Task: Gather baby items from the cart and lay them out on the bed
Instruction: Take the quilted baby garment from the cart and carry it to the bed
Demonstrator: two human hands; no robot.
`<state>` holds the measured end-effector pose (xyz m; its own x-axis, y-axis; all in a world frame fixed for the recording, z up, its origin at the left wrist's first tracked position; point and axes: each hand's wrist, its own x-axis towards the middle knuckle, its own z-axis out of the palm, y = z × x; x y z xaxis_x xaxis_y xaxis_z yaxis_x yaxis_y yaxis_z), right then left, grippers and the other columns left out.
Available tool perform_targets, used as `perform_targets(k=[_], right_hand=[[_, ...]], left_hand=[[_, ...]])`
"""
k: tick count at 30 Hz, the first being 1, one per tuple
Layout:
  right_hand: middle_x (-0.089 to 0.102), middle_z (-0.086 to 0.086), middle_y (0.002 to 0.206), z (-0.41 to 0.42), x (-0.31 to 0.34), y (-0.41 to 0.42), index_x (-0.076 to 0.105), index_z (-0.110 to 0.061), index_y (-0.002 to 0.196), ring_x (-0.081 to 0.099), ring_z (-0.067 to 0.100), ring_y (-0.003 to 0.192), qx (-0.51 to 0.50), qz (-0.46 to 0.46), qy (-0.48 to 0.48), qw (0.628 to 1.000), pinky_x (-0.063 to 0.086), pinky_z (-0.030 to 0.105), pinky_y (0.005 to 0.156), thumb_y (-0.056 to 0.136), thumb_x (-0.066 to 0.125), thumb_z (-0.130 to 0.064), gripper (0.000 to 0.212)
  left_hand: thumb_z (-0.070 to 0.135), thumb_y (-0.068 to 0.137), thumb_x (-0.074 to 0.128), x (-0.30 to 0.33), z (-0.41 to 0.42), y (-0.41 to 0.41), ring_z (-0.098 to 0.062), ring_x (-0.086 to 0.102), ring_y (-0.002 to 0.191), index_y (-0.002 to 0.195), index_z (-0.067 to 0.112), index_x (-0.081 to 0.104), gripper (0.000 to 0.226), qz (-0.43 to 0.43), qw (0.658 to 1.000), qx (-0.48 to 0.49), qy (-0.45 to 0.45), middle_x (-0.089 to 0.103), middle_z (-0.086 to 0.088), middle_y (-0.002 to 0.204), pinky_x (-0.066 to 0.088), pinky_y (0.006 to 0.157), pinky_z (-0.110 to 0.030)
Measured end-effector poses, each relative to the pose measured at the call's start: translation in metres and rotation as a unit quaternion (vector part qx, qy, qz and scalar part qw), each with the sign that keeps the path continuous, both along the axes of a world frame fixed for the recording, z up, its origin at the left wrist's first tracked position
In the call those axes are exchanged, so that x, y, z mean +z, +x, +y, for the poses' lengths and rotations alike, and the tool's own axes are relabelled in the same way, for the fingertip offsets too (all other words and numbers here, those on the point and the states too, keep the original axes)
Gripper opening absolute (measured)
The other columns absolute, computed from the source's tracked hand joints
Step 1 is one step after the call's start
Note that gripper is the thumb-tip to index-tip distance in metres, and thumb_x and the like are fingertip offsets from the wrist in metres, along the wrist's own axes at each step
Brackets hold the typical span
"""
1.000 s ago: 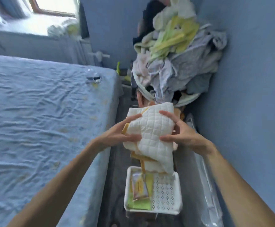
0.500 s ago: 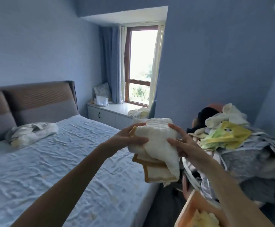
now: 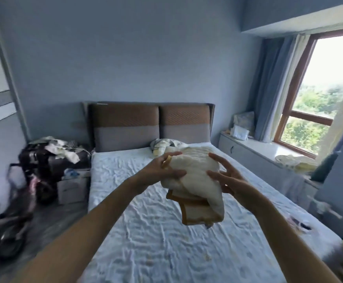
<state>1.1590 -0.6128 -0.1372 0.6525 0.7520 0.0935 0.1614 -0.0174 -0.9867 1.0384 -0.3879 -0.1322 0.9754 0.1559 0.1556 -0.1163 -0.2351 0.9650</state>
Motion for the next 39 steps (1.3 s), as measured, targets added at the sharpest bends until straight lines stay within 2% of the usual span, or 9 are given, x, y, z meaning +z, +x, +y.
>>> perform_targets(k=[4,6,9,12,17,21,28,34,39], right_hand=[[0.064,0.012,0.119,0.117,0.001,-0.045,0.047,-0.047,0.130,0.057,0.041,0.113,0.101,0.002,-0.010,0.995,0.041,0.062,0.099,0.054,0.084,-0.055,0.085],[0.064,0.017,0.118,0.179,-0.001,-0.073,0.046,-0.046,0.132,0.054,0.047,0.110,0.136,-0.006,-0.015,0.991,0.043,0.056,0.097,0.062,0.080,-0.048,0.078],[0.067,0.021,0.107,0.271,-0.004,-0.120,0.044,-0.045,0.133,0.058,0.026,0.081,0.177,-0.026,-0.021,0.984,0.036,0.040,0.073,0.069,0.076,-0.041,0.073],[0.067,0.020,0.099,0.365,-0.007,-0.164,0.044,-0.045,0.133,0.054,0.019,0.079,0.218,-0.026,-0.014,0.975,0.035,0.039,0.069,0.068,0.077,-0.042,0.073],[0.072,0.001,0.089,0.486,-0.015,-0.224,0.043,-0.046,0.133,0.060,0.008,0.069,0.269,-0.028,-0.027,0.962,0.041,0.030,0.063,0.068,0.077,-0.044,0.074],[0.063,-0.008,0.070,0.551,-0.019,-0.243,0.044,-0.040,0.134,0.050,0.003,0.054,0.285,-0.029,-0.033,0.957,0.036,0.018,0.049,0.075,0.075,-0.033,0.068],[0.055,-0.001,0.071,0.638,-0.015,-0.232,0.044,-0.038,0.134,0.040,0.005,0.052,0.310,-0.041,-0.043,0.949,0.031,0.017,0.047,0.068,0.077,-0.038,0.074],[0.071,-0.006,0.080,0.743,-0.023,-0.168,0.043,-0.035,0.135,0.059,0.000,0.056,0.304,-0.053,-0.035,0.950,0.042,0.012,0.048,0.078,0.075,-0.029,0.066],[0.072,0.000,0.092,0.845,-0.017,-0.080,0.043,-0.038,0.134,0.062,0.001,0.062,0.274,-0.069,-0.040,0.958,0.044,0.012,0.050,0.076,0.076,-0.033,0.067]], left_hand=[[0.021,0.073,0.081,-0.008,0.094,-0.078,-0.004,0.064,0.105,0.127,0.031,0.055,0.061,-0.010,0.996,0.092,-0.014,0.066,0.008,0.118,0.054,0.082,-0.021],[0.015,0.072,0.081,-0.011,0.144,-0.120,-0.010,0.065,0.107,0.125,0.027,0.057,0.059,-0.016,0.990,0.139,-0.027,0.066,0.001,0.120,0.054,0.084,-0.024],[0.014,0.070,0.080,-0.012,0.216,-0.184,-0.014,0.065,0.107,0.127,0.023,0.057,0.062,-0.025,0.982,0.183,-0.037,0.066,-0.002,0.120,0.055,0.083,-0.024],[0.014,0.071,0.080,-0.009,0.290,-0.243,-0.013,0.063,0.109,0.126,0.026,0.056,0.060,-0.027,0.971,0.234,-0.030,0.066,0.001,0.120,0.053,0.091,-0.027],[0.016,0.074,0.078,-0.004,0.388,-0.317,-0.011,0.063,0.109,0.128,0.027,0.055,0.059,0.001,0.960,0.278,-0.016,0.063,0.003,0.123,0.052,0.092,-0.026],[0.016,0.075,0.077,-0.011,0.448,-0.343,-0.013,0.063,0.110,0.131,0.024,0.054,0.061,0.006,0.956,0.292,-0.021,0.063,0.000,0.123,0.051,0.095,-0.030],[0.036,0.061,0.083,-0.019,0.537,-0.338,-0.012,0.064,0.108,0.130,0.030,0.053,0.076,0.011,0.955,0.295,-0.009,0.064,0.005,0.122,0.053,0.093,-0.032],[0.047,0.057,0.085,-0.022,0.639,-0.278,-0.003,0.065,0.101,0.112,0.048,0.060,0.061,0.005,0.957,0.288,0.015,0.068,0.017,0.112,0.054,0.086,-0.022],[0.041,0.062,0.085,-0.014,0.745,-0.183,-0.006,0.063,0.108,0.123,0.039,0.059,0.066,0.002,0.957,0.287,0.037,0.066,0.011,0.119,0.052,0.093,-0.029]])
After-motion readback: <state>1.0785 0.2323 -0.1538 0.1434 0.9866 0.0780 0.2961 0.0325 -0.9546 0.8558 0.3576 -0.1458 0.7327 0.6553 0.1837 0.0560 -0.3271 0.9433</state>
